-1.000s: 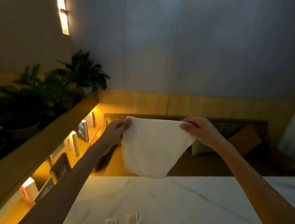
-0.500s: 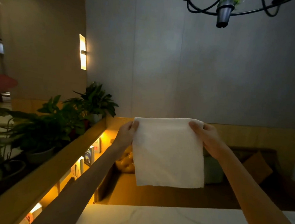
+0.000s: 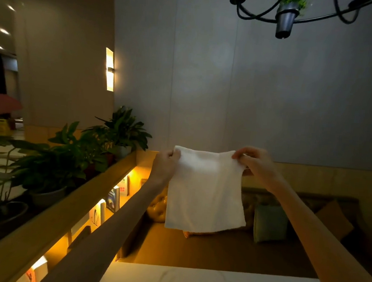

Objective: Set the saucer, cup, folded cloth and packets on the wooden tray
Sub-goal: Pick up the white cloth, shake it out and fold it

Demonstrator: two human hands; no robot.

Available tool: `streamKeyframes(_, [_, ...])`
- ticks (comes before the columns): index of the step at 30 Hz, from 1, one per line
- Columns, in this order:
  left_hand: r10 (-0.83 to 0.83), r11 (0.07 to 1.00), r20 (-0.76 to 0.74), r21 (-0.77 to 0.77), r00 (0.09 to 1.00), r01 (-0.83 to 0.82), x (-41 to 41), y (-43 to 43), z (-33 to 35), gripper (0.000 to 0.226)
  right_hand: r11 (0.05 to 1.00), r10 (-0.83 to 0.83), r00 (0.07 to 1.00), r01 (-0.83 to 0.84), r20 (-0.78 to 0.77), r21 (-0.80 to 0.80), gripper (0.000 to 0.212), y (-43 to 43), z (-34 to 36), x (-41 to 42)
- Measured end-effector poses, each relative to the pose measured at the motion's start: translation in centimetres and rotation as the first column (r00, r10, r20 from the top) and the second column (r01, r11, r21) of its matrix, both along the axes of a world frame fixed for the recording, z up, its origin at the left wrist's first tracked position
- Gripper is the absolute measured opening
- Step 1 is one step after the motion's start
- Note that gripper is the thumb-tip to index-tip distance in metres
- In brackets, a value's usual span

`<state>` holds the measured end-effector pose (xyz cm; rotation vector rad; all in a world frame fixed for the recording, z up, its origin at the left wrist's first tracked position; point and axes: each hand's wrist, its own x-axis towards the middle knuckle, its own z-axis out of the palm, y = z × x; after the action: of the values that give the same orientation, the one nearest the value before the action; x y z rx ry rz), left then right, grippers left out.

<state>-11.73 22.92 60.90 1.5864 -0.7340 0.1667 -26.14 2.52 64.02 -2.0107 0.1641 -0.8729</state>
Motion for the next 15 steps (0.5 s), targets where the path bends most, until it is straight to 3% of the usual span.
streamKeyframes(6, [-0.061,0.994,0.211,0.102,0.976,0.040,-2.2,-1.8,1.2,0.039,0.943,0.319,0.896,-0.334,-0.310,0.005,0.036,2.1,2.5,-0.9])
streamKeyframes(11, [-0.159,0.985,0.227,0.107,0.961,0.138,-3.7,-2.5,1.6,0.036,0.895,0.069,0.958,-0.183,-0.280,-0.406,0.025,3.9,3.1,-0.4])
streamKeyframes(15, [-0.264,0.965,0.156,0.044,0.952,0.260,-4.9,-2.7,1.0,0.033,0.739,-0.099,0.982,-0.036,-0.161,-0.673,0.021,4.0,3.0,0.1])
